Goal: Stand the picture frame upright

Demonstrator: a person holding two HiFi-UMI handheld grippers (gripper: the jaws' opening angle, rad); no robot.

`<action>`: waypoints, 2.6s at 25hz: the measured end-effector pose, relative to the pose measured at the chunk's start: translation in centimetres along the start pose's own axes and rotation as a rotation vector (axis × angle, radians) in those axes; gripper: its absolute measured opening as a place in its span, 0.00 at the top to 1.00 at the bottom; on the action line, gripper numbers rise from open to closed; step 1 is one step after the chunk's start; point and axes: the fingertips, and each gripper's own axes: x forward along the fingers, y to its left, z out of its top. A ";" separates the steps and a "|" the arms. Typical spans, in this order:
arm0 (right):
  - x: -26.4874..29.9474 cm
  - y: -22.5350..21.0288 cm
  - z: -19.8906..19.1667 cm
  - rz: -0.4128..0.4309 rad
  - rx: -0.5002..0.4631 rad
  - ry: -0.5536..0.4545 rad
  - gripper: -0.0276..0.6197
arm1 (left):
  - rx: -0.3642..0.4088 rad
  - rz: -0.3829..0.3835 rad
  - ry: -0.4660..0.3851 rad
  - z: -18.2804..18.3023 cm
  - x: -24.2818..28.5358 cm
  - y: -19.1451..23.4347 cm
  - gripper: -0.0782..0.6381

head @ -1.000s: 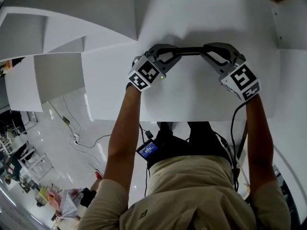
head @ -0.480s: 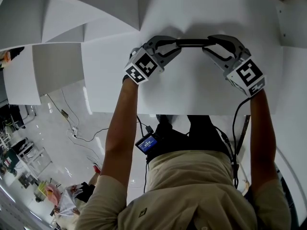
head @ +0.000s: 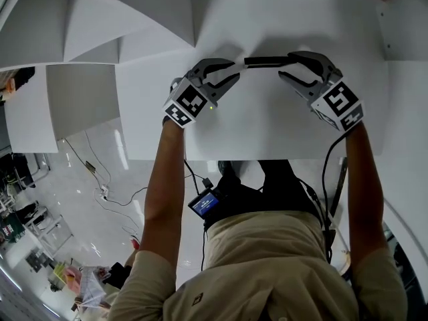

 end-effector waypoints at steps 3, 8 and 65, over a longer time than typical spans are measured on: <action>-0.6 0.1 0.3 -0.032 0.008 0.004 0.66 | 0.003 0.023 0.001 0.2 -1.8 -0.1 0.77; -2.5 0.3 1.8 -0.109 0.035 0.002 0.65 | -0.019 0.065 -0.042 1.8 -5.7 -0.3 0.77; -27.8 39.2 27.7 -0.403 0.128 -0.333 0.95 | 0.067 0.227 -0.507 25.5 -46.5 -25.7 0.88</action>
